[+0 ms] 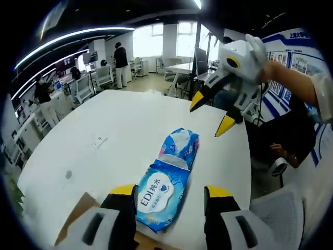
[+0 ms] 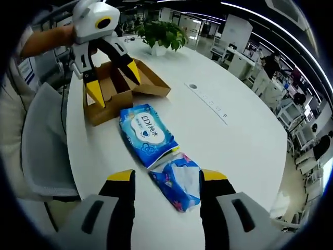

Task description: Operate the shoe box by opening the lid, removing the specified soft item, and placing it in the target area until the item is outside and the box remains undamaged.

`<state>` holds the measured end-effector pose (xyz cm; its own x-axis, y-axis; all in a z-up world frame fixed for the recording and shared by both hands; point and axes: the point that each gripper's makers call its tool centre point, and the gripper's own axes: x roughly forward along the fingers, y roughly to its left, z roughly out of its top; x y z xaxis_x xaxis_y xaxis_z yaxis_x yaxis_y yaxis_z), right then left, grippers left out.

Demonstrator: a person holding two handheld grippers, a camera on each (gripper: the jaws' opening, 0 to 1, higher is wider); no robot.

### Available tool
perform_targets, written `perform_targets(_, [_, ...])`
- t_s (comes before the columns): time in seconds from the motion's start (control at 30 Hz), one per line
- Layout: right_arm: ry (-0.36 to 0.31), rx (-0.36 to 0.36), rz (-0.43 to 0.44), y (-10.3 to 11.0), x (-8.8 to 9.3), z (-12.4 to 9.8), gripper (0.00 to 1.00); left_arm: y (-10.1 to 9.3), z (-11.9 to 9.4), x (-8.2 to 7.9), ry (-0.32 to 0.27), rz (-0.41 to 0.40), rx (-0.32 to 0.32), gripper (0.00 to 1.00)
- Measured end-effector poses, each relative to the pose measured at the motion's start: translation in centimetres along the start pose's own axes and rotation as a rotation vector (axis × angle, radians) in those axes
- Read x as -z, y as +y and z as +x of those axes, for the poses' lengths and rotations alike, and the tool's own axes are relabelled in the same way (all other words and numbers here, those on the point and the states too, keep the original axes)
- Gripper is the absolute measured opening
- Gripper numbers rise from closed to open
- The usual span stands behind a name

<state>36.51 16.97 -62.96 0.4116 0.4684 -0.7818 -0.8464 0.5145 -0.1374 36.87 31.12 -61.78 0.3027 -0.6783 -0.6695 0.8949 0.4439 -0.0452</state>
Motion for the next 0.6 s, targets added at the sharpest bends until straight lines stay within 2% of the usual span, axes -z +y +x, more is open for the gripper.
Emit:
perform_targets(0.07, [0.002, -0.012, -0.010, 0.6, -0.4, 0.1, 0.48, 0.2, -0.9, 0.3, -0.009, -0.007, -0.010, 0.55])
perform_targets(0.13, [0.001, -0.022, -0.019, 1.0, -0.9, 0.1, 0.48, 0.8, -1.9, 0.4, -0.034, -0.005, -0.048, 0.56])
perform_targets(0.3, [-0.007, -0.035, -0.055, 2.3, -2.7, 0.5, 0.49, 1.7, -5.3, 1.9, -0.054, -0.018, -0.092, 0.63])
perform_targets(0.6, [-0.017, -0.094, -0.112, 4.8, -5.4, 1.8, 0.50, 3.2, -9.2, 4.6, -0.054, -0.055, -0.138, 0.68])
